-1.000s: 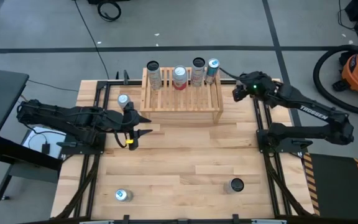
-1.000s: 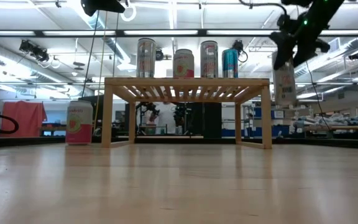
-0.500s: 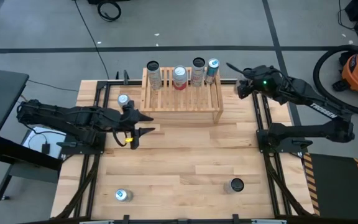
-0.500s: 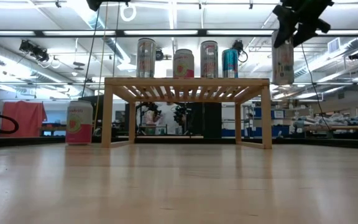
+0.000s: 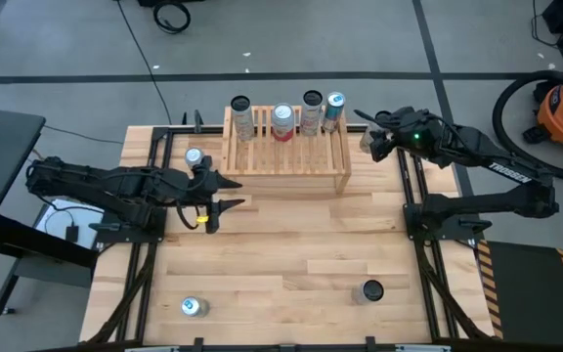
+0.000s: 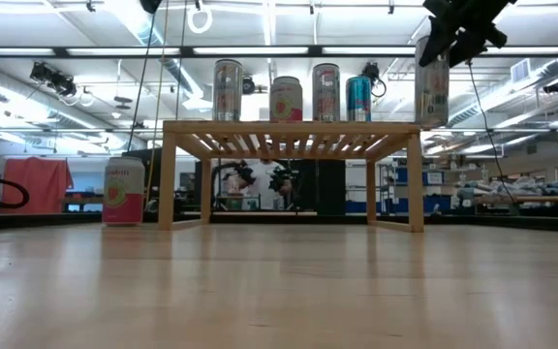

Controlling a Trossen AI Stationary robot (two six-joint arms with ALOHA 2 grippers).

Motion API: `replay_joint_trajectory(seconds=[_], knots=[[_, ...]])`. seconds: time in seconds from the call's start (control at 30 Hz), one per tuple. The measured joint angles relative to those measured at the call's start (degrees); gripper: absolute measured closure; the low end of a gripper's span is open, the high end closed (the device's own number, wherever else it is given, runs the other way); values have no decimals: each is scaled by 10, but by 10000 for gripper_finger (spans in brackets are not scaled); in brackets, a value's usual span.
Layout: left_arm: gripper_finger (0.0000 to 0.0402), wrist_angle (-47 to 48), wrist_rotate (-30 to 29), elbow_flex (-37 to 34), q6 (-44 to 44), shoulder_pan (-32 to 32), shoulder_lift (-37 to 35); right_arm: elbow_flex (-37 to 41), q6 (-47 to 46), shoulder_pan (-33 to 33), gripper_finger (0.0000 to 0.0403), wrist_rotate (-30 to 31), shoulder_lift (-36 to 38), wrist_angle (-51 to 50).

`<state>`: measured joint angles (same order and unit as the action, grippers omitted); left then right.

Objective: Place canned beverage on shelf
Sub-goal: Put the white yellow soda can on the shelf aligned with the other white yellow soda can

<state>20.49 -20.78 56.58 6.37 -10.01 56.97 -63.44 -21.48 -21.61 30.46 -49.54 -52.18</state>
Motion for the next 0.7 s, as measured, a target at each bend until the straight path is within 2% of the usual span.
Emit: replay_joint_trajectory(seconds=[0.17, 0.37, 0.5, 0.7], knots=[[209, 6, 6, 0, 0, 15, 0, 0, 0, 0, 145, 2, 0, 0], [209, 8, 79, 0, 18, 41, 15, 0, 2, 0, 145, 2, 0, 0], [207, 7, 98, -1, 7, 50, 28, 0, 5, 0, 145, 11, 0, 0], [168, -22, 106, 1, -24, 56, 45, 0, 6, 2, 145, 11, 0, 3]])
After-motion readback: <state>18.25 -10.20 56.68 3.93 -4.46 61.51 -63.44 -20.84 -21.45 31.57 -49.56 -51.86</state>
